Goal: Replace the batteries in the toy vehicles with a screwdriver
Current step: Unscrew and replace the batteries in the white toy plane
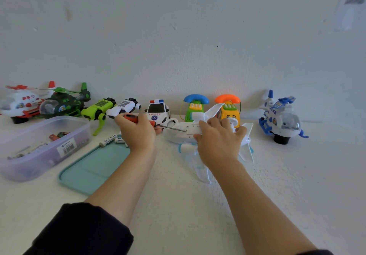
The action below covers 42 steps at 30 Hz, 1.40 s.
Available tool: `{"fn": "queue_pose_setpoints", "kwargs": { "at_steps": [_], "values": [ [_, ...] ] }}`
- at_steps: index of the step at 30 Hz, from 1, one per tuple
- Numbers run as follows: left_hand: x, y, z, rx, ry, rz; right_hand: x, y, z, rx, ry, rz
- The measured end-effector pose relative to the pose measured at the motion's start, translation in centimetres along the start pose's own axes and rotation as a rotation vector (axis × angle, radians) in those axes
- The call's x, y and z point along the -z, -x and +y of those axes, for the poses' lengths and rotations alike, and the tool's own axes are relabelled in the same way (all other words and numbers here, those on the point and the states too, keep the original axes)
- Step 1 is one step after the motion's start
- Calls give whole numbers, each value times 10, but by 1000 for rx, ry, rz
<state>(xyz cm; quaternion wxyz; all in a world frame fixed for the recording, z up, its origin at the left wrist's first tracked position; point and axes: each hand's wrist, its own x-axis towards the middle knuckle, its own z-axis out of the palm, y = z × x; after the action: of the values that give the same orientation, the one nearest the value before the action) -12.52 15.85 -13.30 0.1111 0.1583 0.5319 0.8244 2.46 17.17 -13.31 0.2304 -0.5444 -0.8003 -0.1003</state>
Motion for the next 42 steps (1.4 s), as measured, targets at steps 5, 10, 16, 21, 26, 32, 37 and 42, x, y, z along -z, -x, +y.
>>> {"fn": "queue_pose_setpoints", "kwargs": {
  "at_steps": [5, 10, 16, 21, 26, 32, 37, 42],
  "values": [
    [1, 2, 10, -99, 8, 4, 1, 0, 0, -9, -41, 10],
    [0, 21, 13, -571, -122, -194, 3, 0, 1, -12, -63, 8],
    [-1, 25, 11, -779, -213, -245, 4, -1, 0, -6, -72, -8],
    [-2, 21, 11, -813, -238, -272, 3, 1, -2, -2, -74, 0],
    [-4, 25, 16, -918, -337, -392, 3, 1, -4, 9, -49, -5],
    [-6, 26, 20, -938, -331, -496, 2, 2, -6, 10, -49, 11],
    [-6, 26, 20, -1011, -271, -509, 2, 3, -6, 8, -60, 16],
    [-10, 21, 20, -920, -235, -329, 3, 2, -6, 5, -66, 12]
  ]
}}
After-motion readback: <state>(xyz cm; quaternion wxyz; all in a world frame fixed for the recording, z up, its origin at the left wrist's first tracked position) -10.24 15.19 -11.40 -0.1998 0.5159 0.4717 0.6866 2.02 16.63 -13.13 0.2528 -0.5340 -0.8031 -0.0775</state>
